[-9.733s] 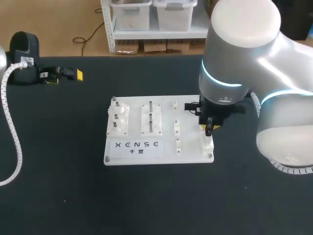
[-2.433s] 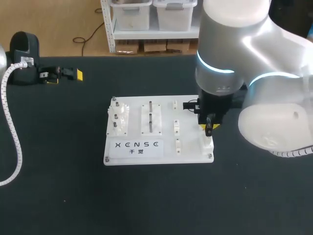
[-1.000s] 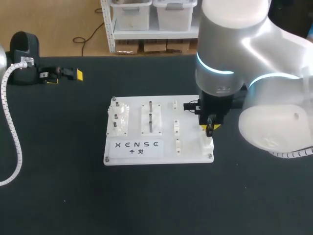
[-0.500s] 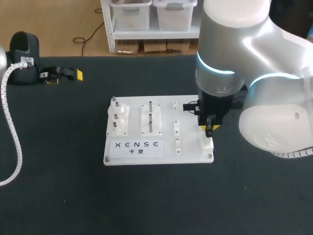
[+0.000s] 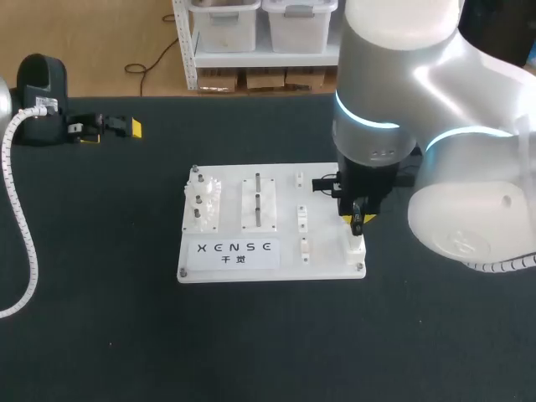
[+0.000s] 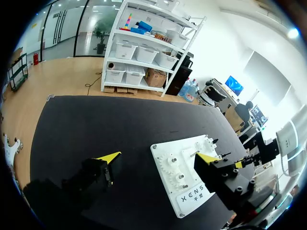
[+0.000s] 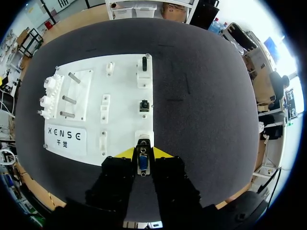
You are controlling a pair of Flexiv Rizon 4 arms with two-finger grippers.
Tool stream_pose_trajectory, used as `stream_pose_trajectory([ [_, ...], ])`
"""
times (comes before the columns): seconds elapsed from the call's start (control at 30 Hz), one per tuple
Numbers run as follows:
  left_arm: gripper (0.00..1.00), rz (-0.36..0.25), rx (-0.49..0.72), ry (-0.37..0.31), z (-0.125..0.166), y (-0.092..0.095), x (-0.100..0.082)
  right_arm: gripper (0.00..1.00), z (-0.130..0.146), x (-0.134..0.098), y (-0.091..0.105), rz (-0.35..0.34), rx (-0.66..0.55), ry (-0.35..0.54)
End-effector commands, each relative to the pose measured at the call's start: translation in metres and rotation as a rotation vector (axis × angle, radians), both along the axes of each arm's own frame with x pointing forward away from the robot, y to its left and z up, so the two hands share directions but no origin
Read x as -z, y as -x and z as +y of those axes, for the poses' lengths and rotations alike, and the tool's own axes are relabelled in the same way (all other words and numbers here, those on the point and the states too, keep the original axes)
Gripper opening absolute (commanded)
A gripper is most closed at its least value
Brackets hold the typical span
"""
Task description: Insert the USB connector, Ethernet cable, and multi-pin plug into their matching sockets one by one.
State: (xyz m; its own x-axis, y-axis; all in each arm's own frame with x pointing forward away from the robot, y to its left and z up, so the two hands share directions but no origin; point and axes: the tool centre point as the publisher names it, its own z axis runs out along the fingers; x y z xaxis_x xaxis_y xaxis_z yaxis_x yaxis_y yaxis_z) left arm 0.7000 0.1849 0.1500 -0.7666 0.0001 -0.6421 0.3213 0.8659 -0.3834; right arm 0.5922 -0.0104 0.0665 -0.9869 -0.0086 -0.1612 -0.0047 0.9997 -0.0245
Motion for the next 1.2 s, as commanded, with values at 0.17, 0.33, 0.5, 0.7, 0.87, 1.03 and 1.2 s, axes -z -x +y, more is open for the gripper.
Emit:
stream_pose_trajectory([
  [0.17,1.00,0.000,0.000,0.000,0.000,0.000,0.000,0.00,-0.002,0.006,0.000,0.006,0.013,0.003],
  [0.33,1.00,0.000,0.000,0.000,0.000,0.000,0.000,0.00,-0.002,0.008,-0.001,0.009,0.019,0.005],
  [0.5,1.00,0.000,0.000,0.000,0.000,0.000,0.000,0.00,-0.002,0.016,0.001,0.007,0.014,0.007],
  [0.7,1.00,0.000,0.000,0.000,0.000,0.000,0.000,0.00,-0.001,0.024,0.006,-0.001,0.001,0.011],
  [0.87,1.00,0.000,0.000,0.000,0.000,0.000,0.000,0.00,-0.003,0.028,0.010,-0.014,0.004,0.001],
  [1.03,1.00,0.000,0.000,0.000,0.000,0.000,0.000,0.00,-0.005,0.030,0.010,-0.010,0.020,-0.011],
  [1.2,1.00,0.000,0.000,0.000,0.000,0.000,0.000,0.04,-0.004,0.022,0.008,-0.013,0.024,-0.020],
])
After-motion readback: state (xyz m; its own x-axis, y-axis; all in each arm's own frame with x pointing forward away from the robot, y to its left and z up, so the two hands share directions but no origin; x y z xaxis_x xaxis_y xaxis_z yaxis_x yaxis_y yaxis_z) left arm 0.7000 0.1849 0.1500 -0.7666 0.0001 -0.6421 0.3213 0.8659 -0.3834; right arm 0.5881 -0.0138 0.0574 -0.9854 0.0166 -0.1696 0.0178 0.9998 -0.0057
